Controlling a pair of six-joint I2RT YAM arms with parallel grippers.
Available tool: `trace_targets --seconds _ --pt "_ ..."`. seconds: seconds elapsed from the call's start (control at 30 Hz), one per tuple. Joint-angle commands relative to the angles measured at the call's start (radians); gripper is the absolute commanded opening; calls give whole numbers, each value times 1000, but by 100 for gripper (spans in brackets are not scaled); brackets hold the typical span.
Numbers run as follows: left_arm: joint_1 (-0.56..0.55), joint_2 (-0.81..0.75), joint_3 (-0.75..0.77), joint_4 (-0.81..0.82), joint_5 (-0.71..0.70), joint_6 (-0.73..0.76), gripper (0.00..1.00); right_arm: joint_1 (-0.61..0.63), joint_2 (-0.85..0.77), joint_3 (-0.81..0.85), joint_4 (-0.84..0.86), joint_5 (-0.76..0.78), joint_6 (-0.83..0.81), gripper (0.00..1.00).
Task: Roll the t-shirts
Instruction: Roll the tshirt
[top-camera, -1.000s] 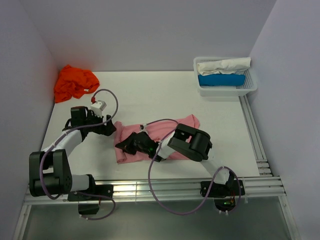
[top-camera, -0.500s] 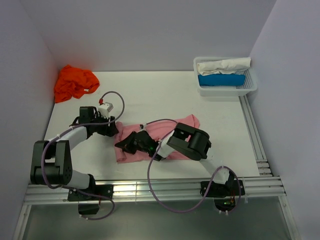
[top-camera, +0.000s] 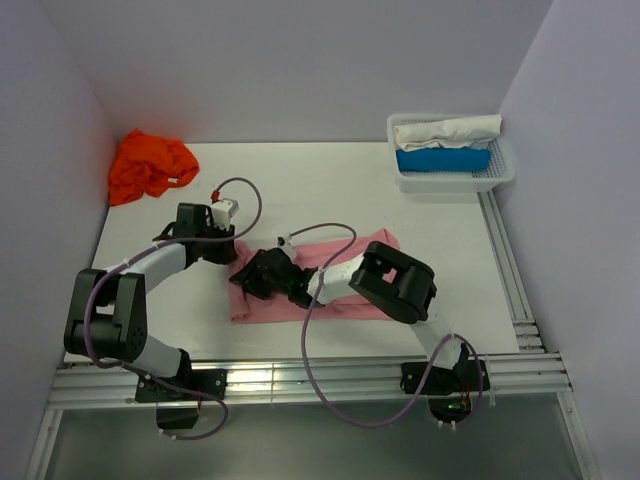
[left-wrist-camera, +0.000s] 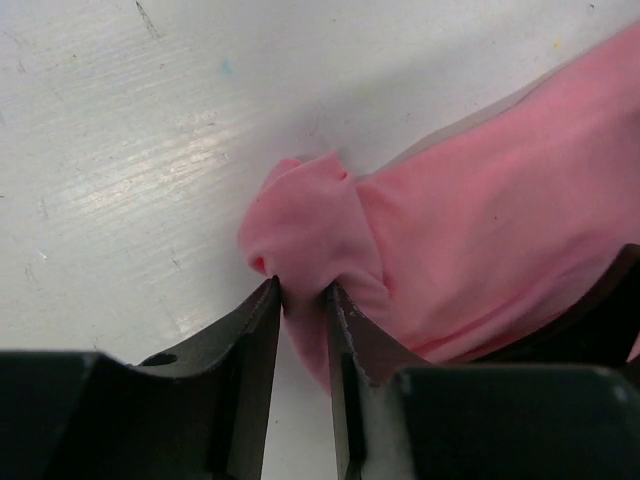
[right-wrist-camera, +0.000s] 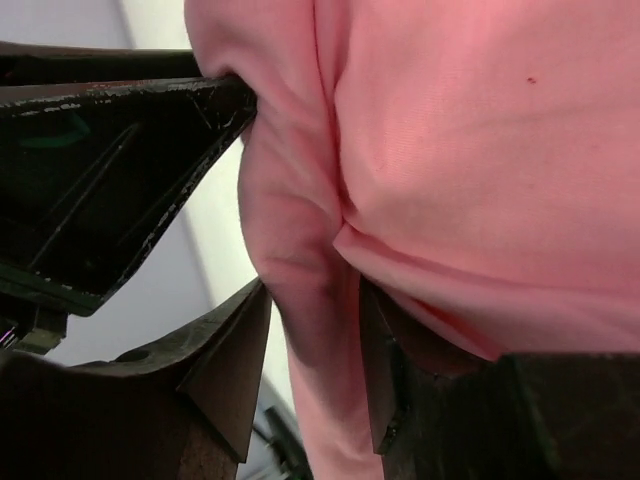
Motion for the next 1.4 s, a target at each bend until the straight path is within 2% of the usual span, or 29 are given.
trace_targets --seconds 0.0,0.23,0.5,0.93,1.07,1.37 --pt "-26 8 51 -7 -83 -21 30 26 -73 59 -303 148 -77 48" --pt "-43 12 66 -18 -125 -35 30 73 -122 141 -532 300 -129 49" --pt "-64 6 68 -15 -148 -53 30 153 -60 419 -863 466 -221 49" --pt "-89 14 80 -24 -163 -68 31 219 126 761 -1247 524 -264 54" --pt "-95 14 82 -23 -165 -71 31 234 163 824 -1297 524 -264 54" --pt "-99 21 86 -27 -168 -76 31 242 180 836 -1325 472 -268 53"
